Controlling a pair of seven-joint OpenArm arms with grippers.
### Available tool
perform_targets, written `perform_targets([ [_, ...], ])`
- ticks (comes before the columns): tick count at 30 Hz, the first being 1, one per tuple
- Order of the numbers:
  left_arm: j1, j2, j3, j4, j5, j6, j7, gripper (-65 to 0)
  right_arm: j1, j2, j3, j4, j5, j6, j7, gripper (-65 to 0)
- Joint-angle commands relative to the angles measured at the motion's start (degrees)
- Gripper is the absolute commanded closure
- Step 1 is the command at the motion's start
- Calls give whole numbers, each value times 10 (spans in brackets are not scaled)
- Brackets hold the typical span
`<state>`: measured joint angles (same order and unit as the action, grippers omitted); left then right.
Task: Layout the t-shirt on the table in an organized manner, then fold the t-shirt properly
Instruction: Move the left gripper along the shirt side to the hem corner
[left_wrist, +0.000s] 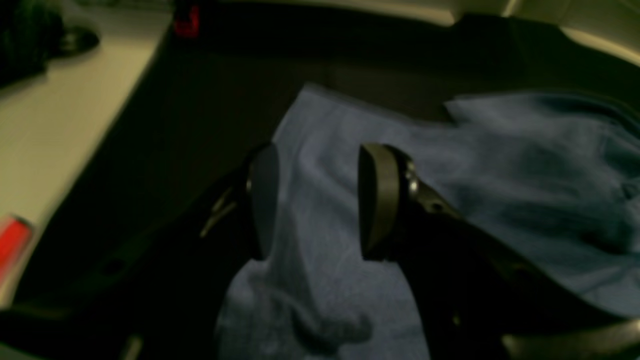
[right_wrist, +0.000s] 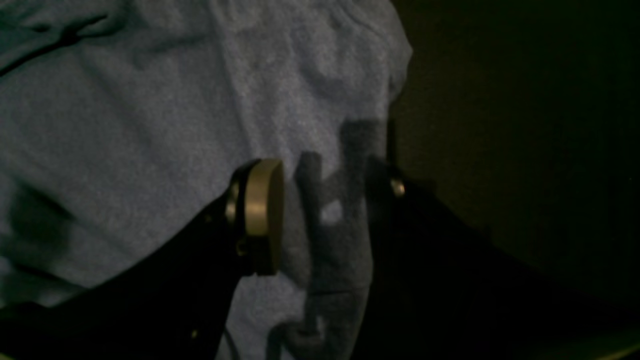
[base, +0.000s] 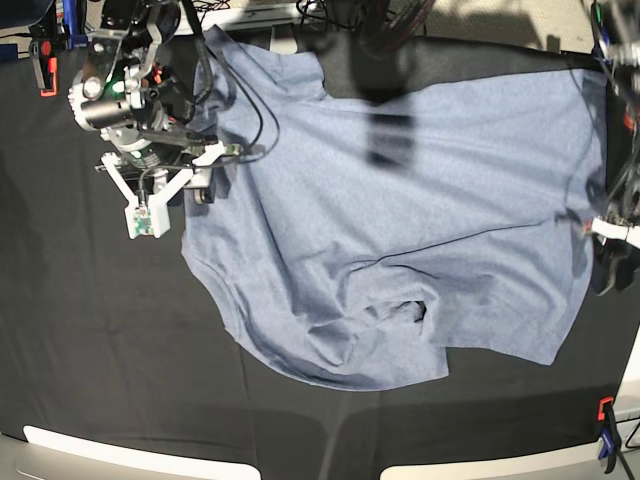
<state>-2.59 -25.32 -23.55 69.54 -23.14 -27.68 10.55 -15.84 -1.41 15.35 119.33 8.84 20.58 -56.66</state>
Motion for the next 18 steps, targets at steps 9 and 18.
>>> perform_targets([
  [9, -218, -21, 156, -256, 88, 36, -83, -241, 4, 1, 0, 12, 4, 2, 12, -261],
  [18, -401, -14, 252, -562, 88, 133, -184, -240, 4, 1, 0, 12, 4, 2, 11, -261],
])
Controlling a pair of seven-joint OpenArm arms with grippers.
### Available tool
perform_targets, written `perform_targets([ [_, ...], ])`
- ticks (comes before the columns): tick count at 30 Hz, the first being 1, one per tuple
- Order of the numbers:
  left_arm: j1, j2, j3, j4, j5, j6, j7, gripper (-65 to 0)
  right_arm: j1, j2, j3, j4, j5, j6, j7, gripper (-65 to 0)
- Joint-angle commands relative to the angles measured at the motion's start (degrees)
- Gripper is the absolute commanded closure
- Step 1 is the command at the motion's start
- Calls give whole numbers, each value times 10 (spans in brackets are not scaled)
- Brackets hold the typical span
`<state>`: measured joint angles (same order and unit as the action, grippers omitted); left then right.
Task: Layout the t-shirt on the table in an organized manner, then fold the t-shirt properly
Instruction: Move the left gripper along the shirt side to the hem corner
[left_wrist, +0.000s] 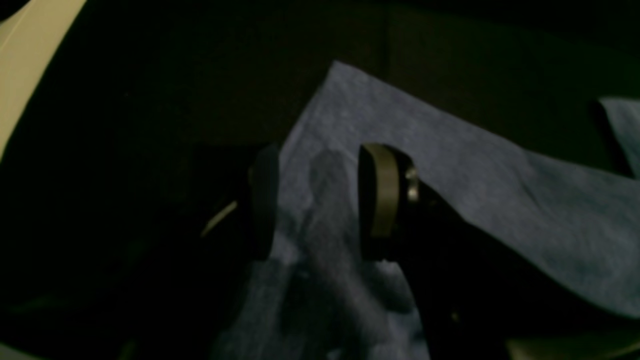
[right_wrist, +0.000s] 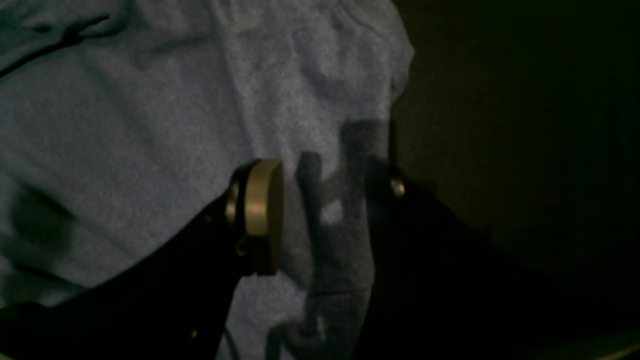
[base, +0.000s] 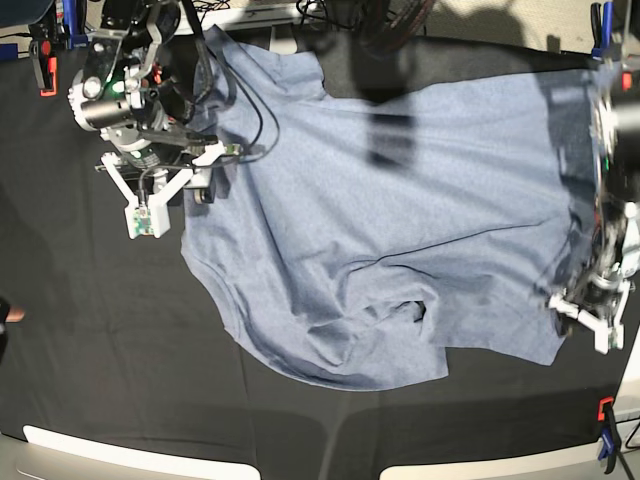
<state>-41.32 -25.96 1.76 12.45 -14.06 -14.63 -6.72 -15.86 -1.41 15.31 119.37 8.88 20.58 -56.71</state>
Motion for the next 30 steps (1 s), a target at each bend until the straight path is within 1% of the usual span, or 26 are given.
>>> perform_targets([
  [1, -25, -4, 6, -18, -3, 3, -21, -234, 5, 1, 0, 12, 3, 2, 12, -261],
  [3, -36, 1, 16, -58, -3, 3, -43, -230, 5, 1, 0, 12, 3, 2, 12, -261],
  [5, -38, 5, 26, -74, -3, 3, -49, -227, 5, 1, 0, 12, 3, 2, 12, -261],
  [7, -34, 9, 36, -79, -3, 3, -43, -222, 5, 1, 0, 12, 3, 2, 12, -261],
  [9, -30, 15, 42, -85, -3, 3, -21, -215, 5, 1, 0, 12, 3, 2, 11, -261],
  [11, -23, 22, 43, -87, -3, 3, -19, -213, 5, 1, 0, 12, 3, 2, 12, -261],
  [12, -20, 25, 43, -88, -3, 3, -19, -186, 5, 1, 0, 12, 3, 2, 12, -261],
  [13, -18, 27, 43, -88, -3, 3, -20, -136, 5, 1, 0, 12, 3, 2, 12, -261],
  [15, -19, 31, 43, -88, -3, 3, -21, 0, 5, 1, 0, 12, 3, 2, 12, -261],
  [18, -19, 29, 43, -87, -3, 4, -48, 0, 5, 1, 0, 12, 3, 2, 12, -261],
  [19, -19, 27, 43, -87, -3, 18, -57, 0, 5, 1, 0, 12, 3, 2, 12, -261],
  [22, -25, 18, 43, -87, -7, 105, -71, 0, 5, 1, 0, 12, 3, 2, 12, -261],
  [23, -27, 13, 43, -87, -13, 126, -77, 0, 5, 1, 0, 12, 3, 2, 12, -261],
  [25, -32, 1, 43, -87, -24, 141, -93, 0, 5, 1, 0, 12, 3, 2, 12, -261],
  [30, -43, -25, 43, -87, -29, 153, -132, 0, 5, 1, 0, 12, 6, 2, 12, -261],
])
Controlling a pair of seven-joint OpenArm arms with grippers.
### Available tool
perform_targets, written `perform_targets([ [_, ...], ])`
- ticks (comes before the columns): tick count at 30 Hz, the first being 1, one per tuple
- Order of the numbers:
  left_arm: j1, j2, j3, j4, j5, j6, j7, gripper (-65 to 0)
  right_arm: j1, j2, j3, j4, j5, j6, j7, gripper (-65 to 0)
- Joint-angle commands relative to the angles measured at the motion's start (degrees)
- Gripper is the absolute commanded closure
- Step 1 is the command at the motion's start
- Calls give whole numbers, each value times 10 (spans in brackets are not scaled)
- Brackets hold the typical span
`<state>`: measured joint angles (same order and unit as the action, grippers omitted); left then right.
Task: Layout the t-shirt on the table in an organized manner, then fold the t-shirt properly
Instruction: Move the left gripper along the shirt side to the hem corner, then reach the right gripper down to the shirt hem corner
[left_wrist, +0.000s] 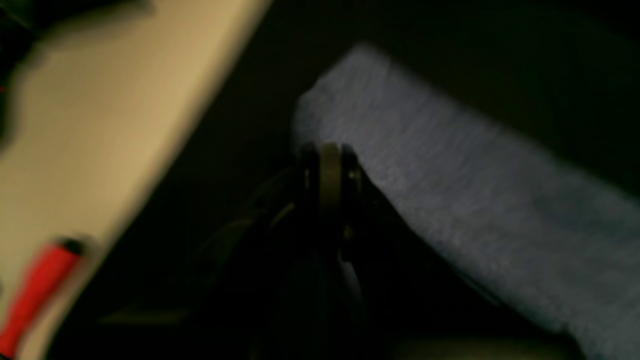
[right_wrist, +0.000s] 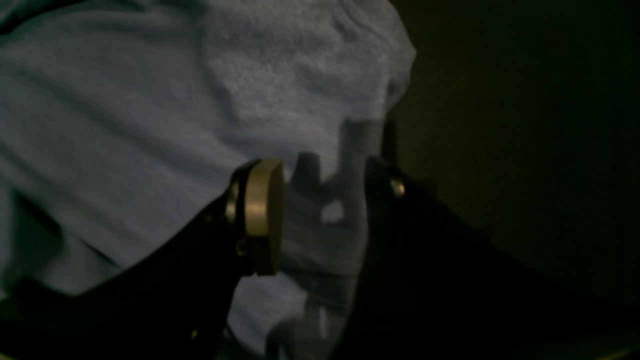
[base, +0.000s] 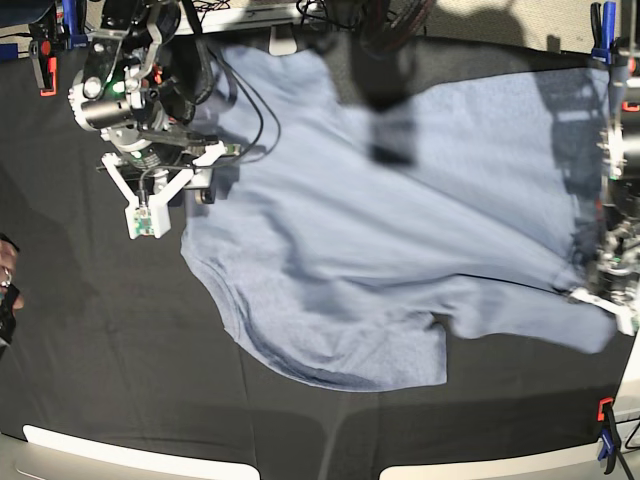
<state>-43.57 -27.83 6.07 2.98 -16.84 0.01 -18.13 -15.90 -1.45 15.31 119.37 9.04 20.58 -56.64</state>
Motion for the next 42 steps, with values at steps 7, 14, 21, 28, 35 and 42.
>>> perform_targets([
  [7, -25, -6, 0, 7, -2, -25, -16, -153, 8, 2, 0, 11, 7, 2, 31, -281],
  [14, -24, -11, 0, 35, -1, -109, -6, -243, 46, 2, 0, 2, 26, 5, 56, -373],
  [21, -3, -11, 0, 137, -2, -257, 106, -243, 168, 3, -4, -158, 25, 5, 63, -372],
  [28, 97, -11, 0, 307, -28, -294, 108, -243, 317, 26, -79, -320, -30, 26, 63, -372],
  [35, 200, -5, -47, 448, -28, -294, 109, -243, 433, 34, -113, -451, -49, 26, 81, -372],
  [42, 304, 5, -134, 542, -28, -294, 109, -243, 523, 60, -113, -579, -61, 26, 110, -372],
])
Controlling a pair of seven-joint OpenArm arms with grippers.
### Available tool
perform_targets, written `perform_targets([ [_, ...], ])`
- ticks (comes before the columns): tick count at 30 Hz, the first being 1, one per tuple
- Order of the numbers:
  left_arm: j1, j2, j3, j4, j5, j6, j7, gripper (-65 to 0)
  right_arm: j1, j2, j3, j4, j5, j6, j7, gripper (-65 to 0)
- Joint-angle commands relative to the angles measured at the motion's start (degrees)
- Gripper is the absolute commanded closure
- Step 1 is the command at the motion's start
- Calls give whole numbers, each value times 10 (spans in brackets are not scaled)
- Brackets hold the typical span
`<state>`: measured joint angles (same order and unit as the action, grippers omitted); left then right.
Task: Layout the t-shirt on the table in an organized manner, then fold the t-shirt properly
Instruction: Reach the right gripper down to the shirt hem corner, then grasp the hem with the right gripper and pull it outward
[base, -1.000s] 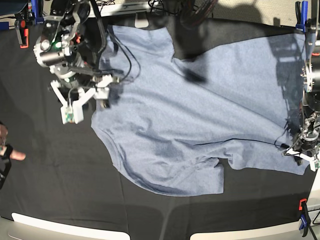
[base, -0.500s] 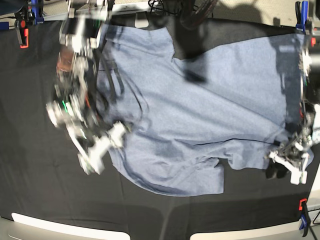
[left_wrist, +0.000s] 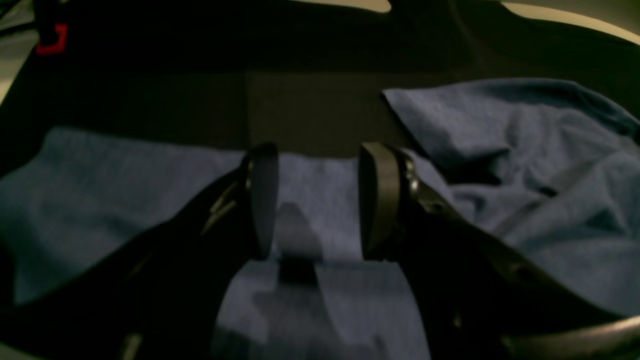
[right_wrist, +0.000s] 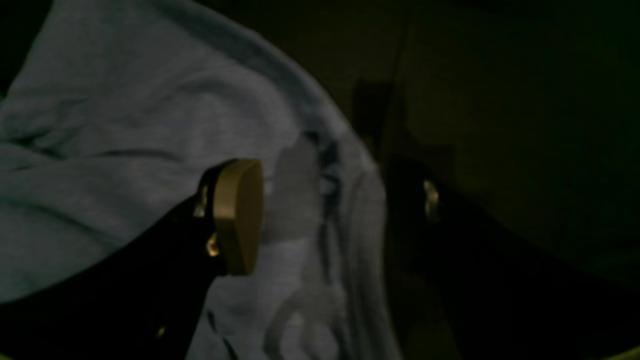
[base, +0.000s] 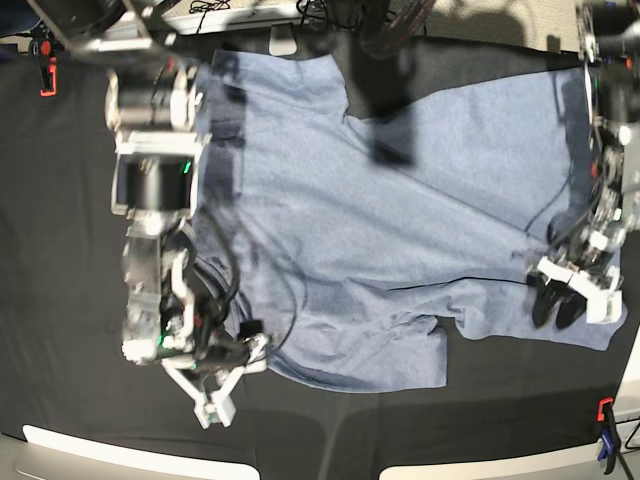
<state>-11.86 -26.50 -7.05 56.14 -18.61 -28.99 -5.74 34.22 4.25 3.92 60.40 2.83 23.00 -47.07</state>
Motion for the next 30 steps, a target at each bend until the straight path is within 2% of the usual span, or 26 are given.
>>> perform_targets([
  [1, 0, -9, -7, 20, -10, -4, -15, -243, 32, 8, 1, -5, 2, 1, 19, -372],
  [6, 60, -4, -21, 58, -10, -4, -16, -243, 72, 33, 1, -82, 3, 1, 43, -372],
  [9, 94, 12, -43, 78, -10, -4, -16, -243, 83, 41, 1, -122, 9, 1, 51, -371],
  [12, 123, 33, -71, 98, -10, -4, -16, -243, 83, 41, 1, -152, 19, 3, 82, -371],
  [15, 147, 47, -87, 113, -10, -4, -16, -243, 83, 41, 1, -171, 18, 22, 103, -371],
  [25, 187, 51, -87, 117, -10, -4, -18, -243, 83, 41, 1, -187, 19, 23, 114, -371],
  [30, 186, 51, -87, 117, -10, -4, -18, -243, 83, 39, 1, -220, 18, 23, 147, -371],
])
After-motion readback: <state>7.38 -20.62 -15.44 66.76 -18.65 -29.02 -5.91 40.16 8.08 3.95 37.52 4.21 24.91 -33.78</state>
